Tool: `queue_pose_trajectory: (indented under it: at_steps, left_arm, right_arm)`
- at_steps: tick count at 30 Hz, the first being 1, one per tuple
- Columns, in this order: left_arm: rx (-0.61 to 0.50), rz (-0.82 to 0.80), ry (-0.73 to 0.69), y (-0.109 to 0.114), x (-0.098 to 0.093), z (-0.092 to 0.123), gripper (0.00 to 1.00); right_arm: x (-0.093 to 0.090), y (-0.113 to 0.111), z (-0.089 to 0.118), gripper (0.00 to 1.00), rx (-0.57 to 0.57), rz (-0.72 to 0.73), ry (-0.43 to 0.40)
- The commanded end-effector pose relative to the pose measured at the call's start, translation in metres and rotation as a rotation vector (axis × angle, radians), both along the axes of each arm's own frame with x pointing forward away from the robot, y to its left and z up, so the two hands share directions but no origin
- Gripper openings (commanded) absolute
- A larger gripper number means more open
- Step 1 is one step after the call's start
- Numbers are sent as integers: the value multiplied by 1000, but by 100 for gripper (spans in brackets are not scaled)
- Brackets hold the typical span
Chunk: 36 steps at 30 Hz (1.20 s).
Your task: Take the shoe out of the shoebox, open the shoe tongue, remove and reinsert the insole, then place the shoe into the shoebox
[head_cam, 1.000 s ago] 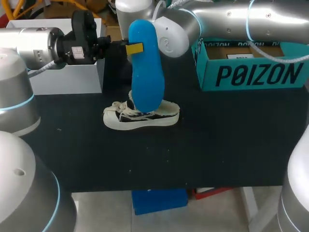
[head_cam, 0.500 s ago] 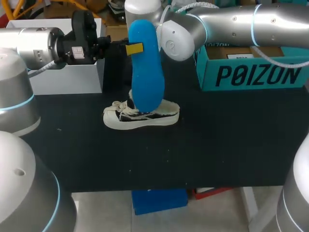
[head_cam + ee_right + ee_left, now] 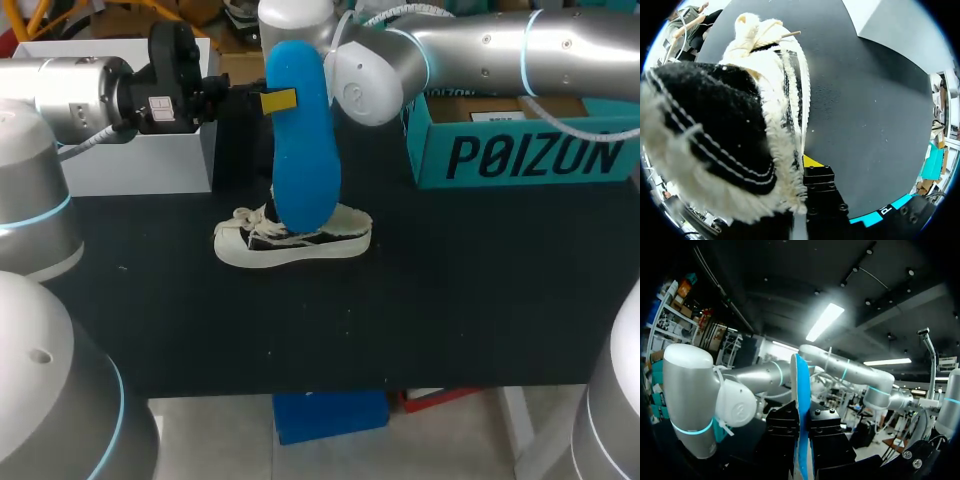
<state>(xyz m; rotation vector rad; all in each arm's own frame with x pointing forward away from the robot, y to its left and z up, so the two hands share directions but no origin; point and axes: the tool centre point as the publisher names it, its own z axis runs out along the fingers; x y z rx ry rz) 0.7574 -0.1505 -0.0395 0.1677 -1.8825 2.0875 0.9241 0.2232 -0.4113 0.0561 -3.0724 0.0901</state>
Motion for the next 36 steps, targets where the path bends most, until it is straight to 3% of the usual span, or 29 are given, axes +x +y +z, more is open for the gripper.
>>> queue_pose_trajectory:
  at_steps: [1, 10, 15, 21, 29, 36]
  left_arm:
    - [-1, 4, -2, -1, -1, -1, 0]
    - [-1, 4, -2, -1, -1, -1, 0]
    - [-1, 4, -2, -1, -1, -1, 0]
    - [-1, 4, -2, -1, -1, -1, 0]
    - [-1, 4, -2, -1, -1, -1, 0]
    - [-1, 4, -2, -1, -1, -1, 0]
  right_arm:
    - [3, -8, 12, 0, -2, -23, 0]
    - [6, -33, 92, 0, 6, -161, -53]
    - [9, -35, 117, 0, -37, -395, -98]
    - [4, -28, 127, 0, -116, -680, -133]
    - [6, -28, 126, 0, -216, -1172, -151]
    - [6, -35, 119, 0, -195, -1510, -125]
